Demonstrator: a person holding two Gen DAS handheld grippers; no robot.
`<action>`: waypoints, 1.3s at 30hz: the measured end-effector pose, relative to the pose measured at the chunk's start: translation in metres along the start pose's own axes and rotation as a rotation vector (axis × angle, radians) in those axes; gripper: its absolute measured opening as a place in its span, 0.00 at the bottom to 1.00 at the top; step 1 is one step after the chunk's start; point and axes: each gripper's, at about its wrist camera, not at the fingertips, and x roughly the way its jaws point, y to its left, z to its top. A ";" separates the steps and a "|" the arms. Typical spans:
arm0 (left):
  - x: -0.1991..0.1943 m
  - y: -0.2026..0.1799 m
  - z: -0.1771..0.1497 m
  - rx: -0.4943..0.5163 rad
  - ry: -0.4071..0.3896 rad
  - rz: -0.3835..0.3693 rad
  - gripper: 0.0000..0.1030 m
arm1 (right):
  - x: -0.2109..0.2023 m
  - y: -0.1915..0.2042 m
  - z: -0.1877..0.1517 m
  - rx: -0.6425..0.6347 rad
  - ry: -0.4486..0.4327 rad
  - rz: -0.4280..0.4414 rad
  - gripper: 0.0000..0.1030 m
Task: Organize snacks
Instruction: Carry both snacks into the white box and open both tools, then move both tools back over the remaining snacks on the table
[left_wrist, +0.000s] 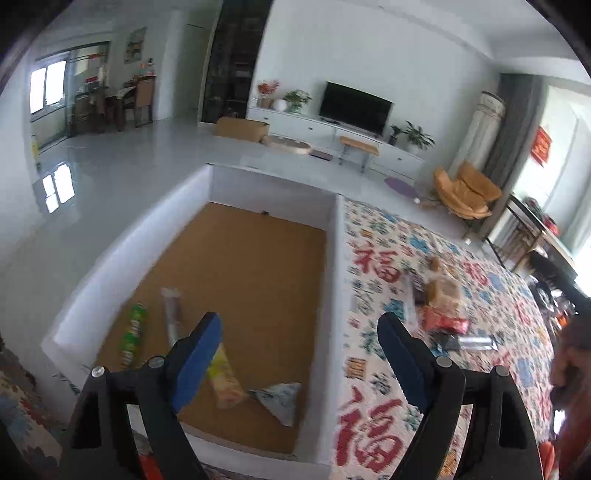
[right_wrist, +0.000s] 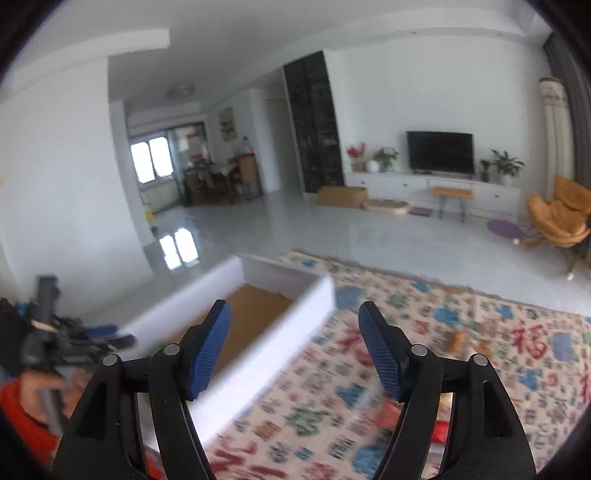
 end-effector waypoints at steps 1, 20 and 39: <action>0.007 -0.021 -0.008 0.034 0.023 -0.043 0.84 | 0.005 -0.020 -0.022 -0.006 0.053 -0.068 0.72; 0.214 -0.174 -0.091 0.286 0.252 -0.052 0.94 | -0.023 -0.210 -0.246 0.256 0.390 -0.506 0.80; 0.224 -0.177 -0.097 0.317 0.220 0.014 1.00 | -0.025 -0.213 -0.248 0.273 0.388 -0.505 0.82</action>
